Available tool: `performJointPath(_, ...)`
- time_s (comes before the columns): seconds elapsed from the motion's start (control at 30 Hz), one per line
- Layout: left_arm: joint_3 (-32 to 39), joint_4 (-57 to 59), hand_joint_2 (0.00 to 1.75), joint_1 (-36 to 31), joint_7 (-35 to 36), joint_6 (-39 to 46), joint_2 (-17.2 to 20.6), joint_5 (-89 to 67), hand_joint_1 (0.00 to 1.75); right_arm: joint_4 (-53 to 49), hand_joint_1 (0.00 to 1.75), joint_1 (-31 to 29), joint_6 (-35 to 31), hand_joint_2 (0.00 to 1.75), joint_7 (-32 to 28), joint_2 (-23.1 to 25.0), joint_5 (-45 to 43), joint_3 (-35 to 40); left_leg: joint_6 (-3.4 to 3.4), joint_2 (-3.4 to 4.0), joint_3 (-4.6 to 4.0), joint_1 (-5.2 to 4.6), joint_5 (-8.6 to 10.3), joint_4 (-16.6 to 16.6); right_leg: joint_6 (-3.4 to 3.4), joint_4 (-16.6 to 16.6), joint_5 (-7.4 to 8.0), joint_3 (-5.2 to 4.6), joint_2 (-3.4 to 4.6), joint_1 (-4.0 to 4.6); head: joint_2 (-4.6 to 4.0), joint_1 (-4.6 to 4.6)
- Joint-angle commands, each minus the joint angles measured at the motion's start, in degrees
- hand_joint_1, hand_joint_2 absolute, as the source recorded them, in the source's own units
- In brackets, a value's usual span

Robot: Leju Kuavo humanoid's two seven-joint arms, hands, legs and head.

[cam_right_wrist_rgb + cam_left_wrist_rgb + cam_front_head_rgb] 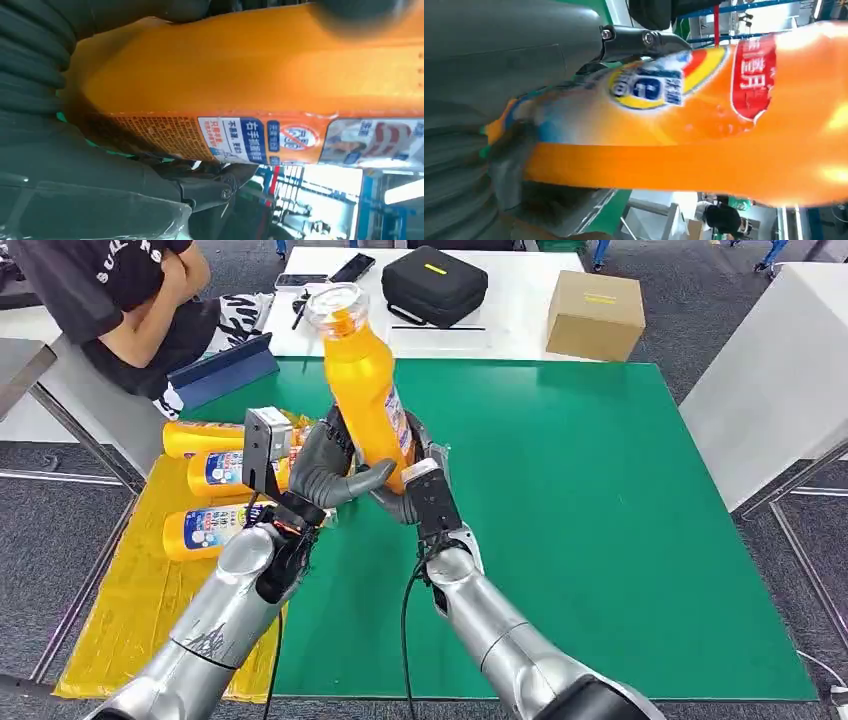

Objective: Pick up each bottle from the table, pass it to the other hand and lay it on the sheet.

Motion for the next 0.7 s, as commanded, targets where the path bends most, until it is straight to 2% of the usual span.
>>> performJointPath(0.03,-0.7,3.5,1.75,-2.1,-0.5,0.8,0.0,-0.9,0.0,4.1,1.75,-2.2,-0.9,1.75,2.5,-0.5,-0.1,19.1,-0.21,0.08,0.19,0.08,-0.1,0.0,-0.14,0.0,-0.06,0.2,0.06,0.08,0.0,0.02)
performJointPath(0.23,2.3,1.7,1.75,-1.0,-0.4,1.1,0.4,-2.3,0.0,8.6,1.75,-1.1,-3.3,1.75,2.6,-0.5,2.9,26.4,-0.25,0.1,0.3,0.1,-0.14,0.0,-0.16,0.0,-0.1,0.32,0.07,0.08,0.0,0.02)
performJointPath(0.47,3.3,1.8,1.75,-1.2,-0.3,1.3,0.7,-2.5,0.0,9.1,1.75,-0.1,-3.3,1.75,2.8,-0.5,4.7,28.2,-0.17,-0.02,0.08,0.11,-0.06,0.0,-0.12,0.0,-0.05,0.14,-0.03,0.09,0.0,0.0)
performJointPath(0.5,3.3,1.8,1.75,-1.2,-0.3,1.3,0.7,-2.5,0.0,9.1,1.75,-0.1,-3.3,1.75,2.8,-0.5,4.7,28.2,-0.29,-0.05,0.25,0.13,-0.15,0.1,-0.2,0.0,-0.15,0.32,-0.07,0.11,0.0,0.0)
performJointPath(0.6,5.2,1.9,1.75,-1.6,-0.3,2.2,1.7,-2.8,0.0,10.8,1.75,0.4,-1.6,1.75,5.1,-0.5,9.0,31.6,-0.32,-0.03,0.27,0.14,-0.15,0.1,-0.22,0.0,-0.15,0.33,-0.06,0.12,0.0,0.0)
performJointPath(0.7,6.9,1.1,1.75,-0.9,-0.7,2.8,2.4,-3.1,0.0,12.1,1.75,1.2,-2.2,1.75,4.8,-0.5,10.1,32.1,-0.24,-0.01,0.19,0.13,-0.08,0.0,-0.16,-0.1,-0.07,0.24,-0.03,0.11,0.0,0.0)
